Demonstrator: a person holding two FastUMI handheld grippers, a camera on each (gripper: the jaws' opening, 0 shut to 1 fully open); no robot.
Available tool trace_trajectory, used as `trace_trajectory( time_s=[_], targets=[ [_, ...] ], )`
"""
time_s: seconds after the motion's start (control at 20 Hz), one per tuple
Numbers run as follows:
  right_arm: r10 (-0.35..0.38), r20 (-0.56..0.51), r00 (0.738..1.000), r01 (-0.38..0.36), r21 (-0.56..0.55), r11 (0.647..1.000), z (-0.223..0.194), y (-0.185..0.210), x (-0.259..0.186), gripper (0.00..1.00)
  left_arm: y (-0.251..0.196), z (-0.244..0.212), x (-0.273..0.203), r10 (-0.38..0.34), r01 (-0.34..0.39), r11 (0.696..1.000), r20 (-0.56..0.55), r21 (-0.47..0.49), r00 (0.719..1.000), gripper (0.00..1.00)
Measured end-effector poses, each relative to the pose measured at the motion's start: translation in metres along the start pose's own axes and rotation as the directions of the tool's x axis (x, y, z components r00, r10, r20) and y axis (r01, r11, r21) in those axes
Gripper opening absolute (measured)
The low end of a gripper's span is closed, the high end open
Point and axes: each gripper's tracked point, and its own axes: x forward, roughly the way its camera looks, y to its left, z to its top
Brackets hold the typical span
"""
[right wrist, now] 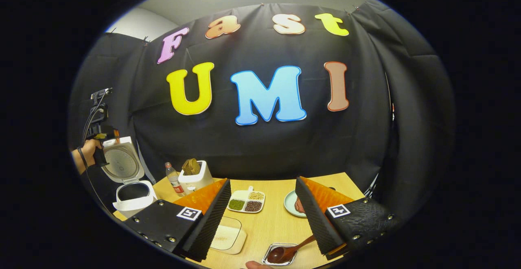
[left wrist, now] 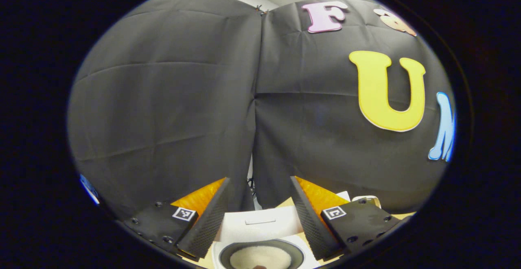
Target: Close the left gripper, press the button to open the rice cooker; take a wooden spoon from the chopstick holder with the right hand, scoop a spoonful of rice and pour it into the rice cooker, then put the wooden spoon back into the chopstick holder.
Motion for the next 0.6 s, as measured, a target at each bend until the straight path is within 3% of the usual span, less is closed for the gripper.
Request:
trace_trajectory(
  time_s=[0.2, 0.6],
  targets=[
    [0.042, 0.012, 0.999, -0.042, -0.005, 0.999, 0.006, 0.013, -0.007, 0.96, -0.017, -0.026, -0.035, -0.05, 0.05, 0.999, 0.0, -0.003, 0.999, 0.97],
    [0.018, 0.005, 1.0, -0.018, -0.017, 1.0, 0.001, -0.004, -0.027, 0.96, -0.036, -0.099, -0.1, -0.077, 0.078, 0.997, -0.036, 0.021, 0.996, 0.96]
  ],
)
